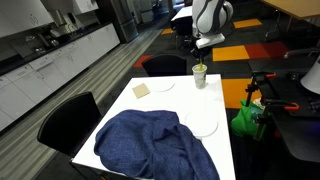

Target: Remove the marker from the mug cup and place it on the table

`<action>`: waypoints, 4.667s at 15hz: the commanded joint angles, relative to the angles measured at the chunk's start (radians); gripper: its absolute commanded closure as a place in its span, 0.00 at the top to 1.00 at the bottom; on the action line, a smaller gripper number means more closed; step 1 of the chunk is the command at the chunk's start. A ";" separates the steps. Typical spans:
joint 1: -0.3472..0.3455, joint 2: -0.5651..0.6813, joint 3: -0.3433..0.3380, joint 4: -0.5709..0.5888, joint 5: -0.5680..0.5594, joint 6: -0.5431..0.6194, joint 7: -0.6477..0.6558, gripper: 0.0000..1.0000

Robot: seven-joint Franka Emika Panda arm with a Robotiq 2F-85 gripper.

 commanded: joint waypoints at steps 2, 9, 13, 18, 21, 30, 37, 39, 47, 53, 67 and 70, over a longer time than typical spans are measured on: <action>0.069 -0.158 -0.075 -0.101 -0.100 0.039 0.060 0.05; 0.188 -0.350 -0.248 -0.157 -0.471 0.083 0.280 0.05; 0.172 -0.456 -0.229 -0.156 -0.624 0.073 0.377 0.05; 0.211 -0.540 -0.185 -0.160 -0.551 0.007 0.333 0.05; 0.072 -0.533 0.032 -0.151 -0.358 -0.035 0.217 0.05; -0.092 -0.425 0.273 -0.026 -0.106 -0.289 0.124 0.05; -0.108 -0.379 0.279 -0.018 -0.077 -0.325 0.097 0.19; -0.110 -0.380 0.282 -0.018 -0.077 -0.325 0.097 0.19; -0.100 -0.253 0.296 0.130 0.077 -0.409 -0.031 0.05; -0.101 -0.093 0.300 0.323 0.070 -0.580 -0.043 0.05; -0.104 0.260 0.314 0.515 0.115 -0.682 -0.060 0.05; -0.099 0.325 0.311 0.547 0.109 -0.675 -0.056 0.05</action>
